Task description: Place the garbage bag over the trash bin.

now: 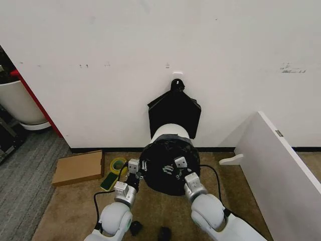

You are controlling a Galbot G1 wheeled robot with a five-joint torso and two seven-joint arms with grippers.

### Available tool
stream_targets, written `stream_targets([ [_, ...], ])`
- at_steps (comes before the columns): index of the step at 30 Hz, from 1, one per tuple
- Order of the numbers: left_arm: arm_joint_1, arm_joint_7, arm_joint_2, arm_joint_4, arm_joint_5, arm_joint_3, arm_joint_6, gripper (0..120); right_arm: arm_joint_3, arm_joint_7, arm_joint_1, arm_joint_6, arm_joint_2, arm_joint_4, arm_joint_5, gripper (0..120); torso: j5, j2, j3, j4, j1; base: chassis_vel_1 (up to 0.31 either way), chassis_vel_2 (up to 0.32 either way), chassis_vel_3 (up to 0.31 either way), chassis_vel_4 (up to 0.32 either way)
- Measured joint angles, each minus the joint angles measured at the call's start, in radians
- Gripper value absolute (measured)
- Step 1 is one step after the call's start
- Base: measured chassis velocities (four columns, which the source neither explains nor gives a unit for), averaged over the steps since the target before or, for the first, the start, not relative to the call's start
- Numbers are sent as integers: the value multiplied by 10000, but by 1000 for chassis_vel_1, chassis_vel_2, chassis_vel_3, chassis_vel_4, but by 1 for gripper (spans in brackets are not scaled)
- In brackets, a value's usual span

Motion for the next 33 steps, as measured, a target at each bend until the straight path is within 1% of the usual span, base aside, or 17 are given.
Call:
stream_targets([
  [5, 111, -56, 46, -262, -188, -114, 99, 0, 163, -809, -208, 812, -98, -10, -377, 100, 0, 0, 0, 3, 0, 0, 0, 0, 0],
  [8, 135, -59, 87, -334, -255, -126, 132, 0, 254, -1011, -333, 1057, -141, 15, -386, 100, 0, 0, 0, 3, 0, 0, 0, 0, 0],
  [10, 146, -73, 170, -377, -361, -151, 162, 0, 566, -1703, -614, 1795, -208, 112, -386, 100, 1, 0, 0, 3, 0, 0, 0, 0, 0],
  [13, 139, -89, 372, -363, -630, -210, 214, 0, 1236, -3636, -1105, 3510, -417, 222, -375, 100, 1, 0, 0, -1, 0, 0, 0, 0, 0],
  [14, 140, -89, 415, -342, -670, -226, 214, 0, 1350, -3968, -1163, 3784, -470, 252, -369, 100, 1, 0, 0, -1, 0, 0, 0, 0, 0],
  [15, 140, -89, 415, -342, -670, -226, 214, 0, 1350, -3968, -1163, 3784, -470, 252, -369, 100, 1, 0, 0, -1, 0, 0, 0, 0, 0],
  [16, 163, -88, 503, -306, -733, -257, 192, 0, 1539, -4547, -1231, 4214, -591, 334, -312, 100, 0, 0, 0, -1, 0, 0, 0, 0, 0],
  [19, 256, 27, 654, -216, -858, -300, 16, 0, 1771, -5205, -1266, 4753, -882, 640, -50, 100, 1, 0, 1, 4, 0, 0, 0, 0, 0],
  [20, 295, 459, 811, 139, -1047, -378, -633, 0, 1865, -4917, -1241, 4741, -1267, 1369, 716, 100, 1, 0, 0, 1, 0, 0, 0, 0, 0],
  [22, 235, 850, 924, 532, -1341, -457, -1218, 0, 1861, -3888, -1153, 4300, -1478, 1986, 1322, 100, 0, 0, 0, 3, 0, 0, 0, 0, 0],
  [23, 152, 1111, 996, 846, -1542, -520, -1632, 0, 1866, -3088, -1094, 3854, -1599, 2366, 1685, 100, -1, -1, 0, 3, 0, 0, 0, 0, 0],
  [24, 51, 1408, 1076, 1159, -1708, -589, -2005, 0, 1912, -2080, -992, 3135, -1756, 2806, 2115, 100, -2, 0, 0, 2, 0, 0, 0, 0, 0],
  [25, 51, 1408, 1076, 1159, -1708, -589, -2005, 0, 1912, -2080, -992, 3135, -1756, 2806, 2115, 100, -2, 0, 0, 2, 0, 0, 0, 0, 0],
  [28, -153, 2105, 1214, 1789, -1846, -696, -2890, 0, 2067, -192, -711, 1363, -2173, 3304, 2917, 100, -1, 0, 0, 4, 0, 0, 0, 0, 0],
  [30, -258, 2550, 1288, 2098, -1881, -768, -3349, 0, 2202, 124, -683, 609, -2632, 3267, 3273, 100, 0, 0, 1, 1, 1, 0, 0, 0, 0],
  [32, -298, 2914, 1318, 2200, -1909, -832, -3657, 0, 2248, -271, -726, 488, -2972, 3032, 3342, 100, -1, 0, 1, 1, 0, 0, 0, 0, 0],
  [33, -298, 2914, 1318, 2200, -1909, -832, -3657, 0, 2248, -271, -726, 488, -2972, 3032, 3342, 100, -1, 0, 1, 1, 0, 0, 0, 0, 0],
])
